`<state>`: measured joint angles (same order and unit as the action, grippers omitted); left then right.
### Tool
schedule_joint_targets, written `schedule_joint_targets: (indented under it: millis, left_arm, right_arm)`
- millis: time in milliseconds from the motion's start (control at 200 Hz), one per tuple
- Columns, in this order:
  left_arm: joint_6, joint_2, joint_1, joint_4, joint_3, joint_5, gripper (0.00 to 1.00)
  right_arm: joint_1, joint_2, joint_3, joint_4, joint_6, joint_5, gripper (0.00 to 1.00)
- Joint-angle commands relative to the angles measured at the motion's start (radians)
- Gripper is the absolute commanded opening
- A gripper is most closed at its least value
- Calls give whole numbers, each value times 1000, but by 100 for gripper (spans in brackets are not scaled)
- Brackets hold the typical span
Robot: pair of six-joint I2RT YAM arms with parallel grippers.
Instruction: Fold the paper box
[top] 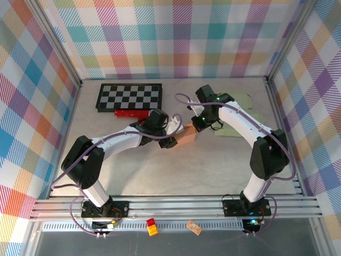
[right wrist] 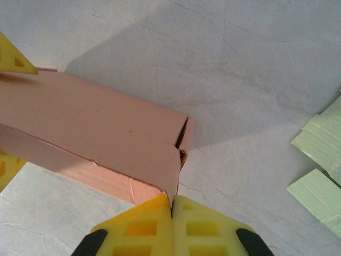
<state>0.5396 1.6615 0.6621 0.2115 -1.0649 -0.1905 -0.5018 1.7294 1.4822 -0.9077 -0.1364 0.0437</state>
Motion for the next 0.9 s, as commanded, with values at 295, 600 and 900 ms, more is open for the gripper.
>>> schedule_joint_targets:
  millis: [295, 600, 900]
  left_arm:
    - [-3, 8, -15, 8, -32, -1, 49]
    - [3, 6, -18, 14, -27, -9, 49]
    - [5, 6, -25, 16, -27, -10, 51]
  right_arm:
    - [-13, 41, 56, -62, 151, 26, 0]
    - [-15, 32, 40, -51, 202, 44, 0]
    - [-18, 6, -39, 19, 257, 27, 0]
